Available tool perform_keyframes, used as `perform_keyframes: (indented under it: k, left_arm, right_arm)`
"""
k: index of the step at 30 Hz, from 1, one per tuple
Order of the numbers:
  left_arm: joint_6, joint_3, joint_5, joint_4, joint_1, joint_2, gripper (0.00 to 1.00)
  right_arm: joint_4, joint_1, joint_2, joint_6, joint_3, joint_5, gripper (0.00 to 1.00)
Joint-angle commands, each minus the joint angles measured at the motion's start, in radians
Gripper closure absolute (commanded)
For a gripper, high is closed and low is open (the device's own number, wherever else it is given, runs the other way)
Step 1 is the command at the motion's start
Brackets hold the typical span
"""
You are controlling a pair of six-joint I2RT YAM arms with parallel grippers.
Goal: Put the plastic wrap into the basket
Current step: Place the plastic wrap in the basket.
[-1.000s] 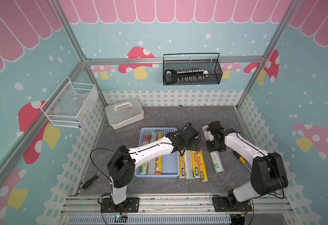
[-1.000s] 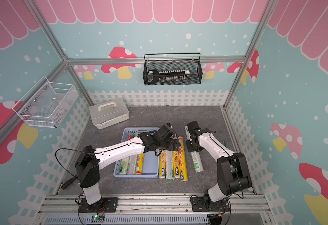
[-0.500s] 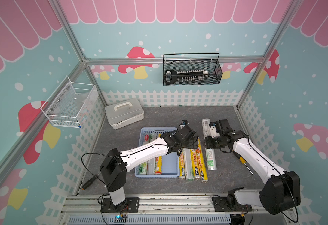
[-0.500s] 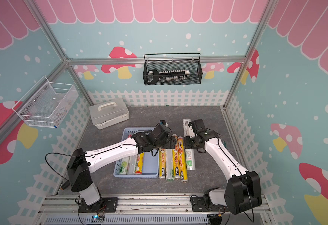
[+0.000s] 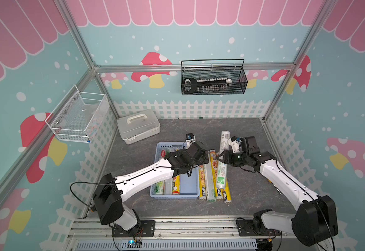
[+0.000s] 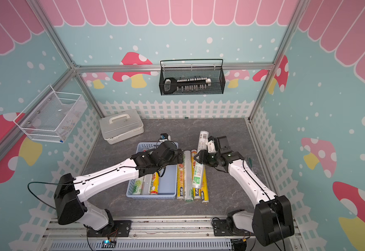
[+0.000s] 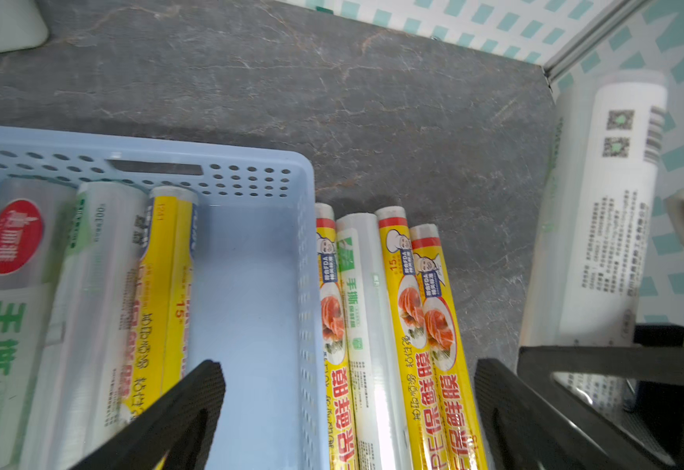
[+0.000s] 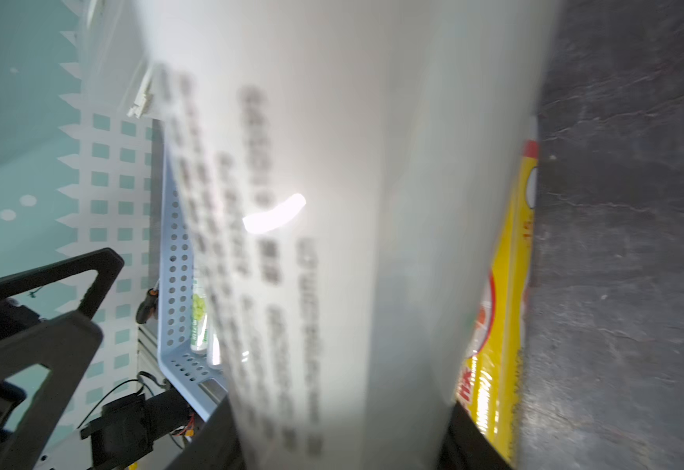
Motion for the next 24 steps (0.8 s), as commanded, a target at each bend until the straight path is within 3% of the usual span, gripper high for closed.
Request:
perform_keyframes:
  k: [1, 8, 15, 24]
  left_arm:
    - [-0.062, -0.053, -0.063, 0.019, 0.025, -0.062, 0.01]
    - [-0.068, -0.151, -0.059, 0.024, 0.078, -0.162, 0.01]
    - [-0.086, -0.299, -0.067, 0.025, 0.143, -0.291, 0.01]
    - [-0.09, -0.385, -0.061, 0.025, 0.19, -0.399, 0.01]
  right_arm:
    - [0.145, 0.052, 0.031, 0.084, 0.05, -0.082, 0.73]
    - [0.153, 0.22, 0.161, 0.12, 0.153, -0.004, 0.73]
    - [0.181, 0.358, 0.259, 0.25, 0.211, 0.129, 0.73]
    - [0.073, 0.489, 0.417, 0.236, 0.383, 0.252, 0.73]
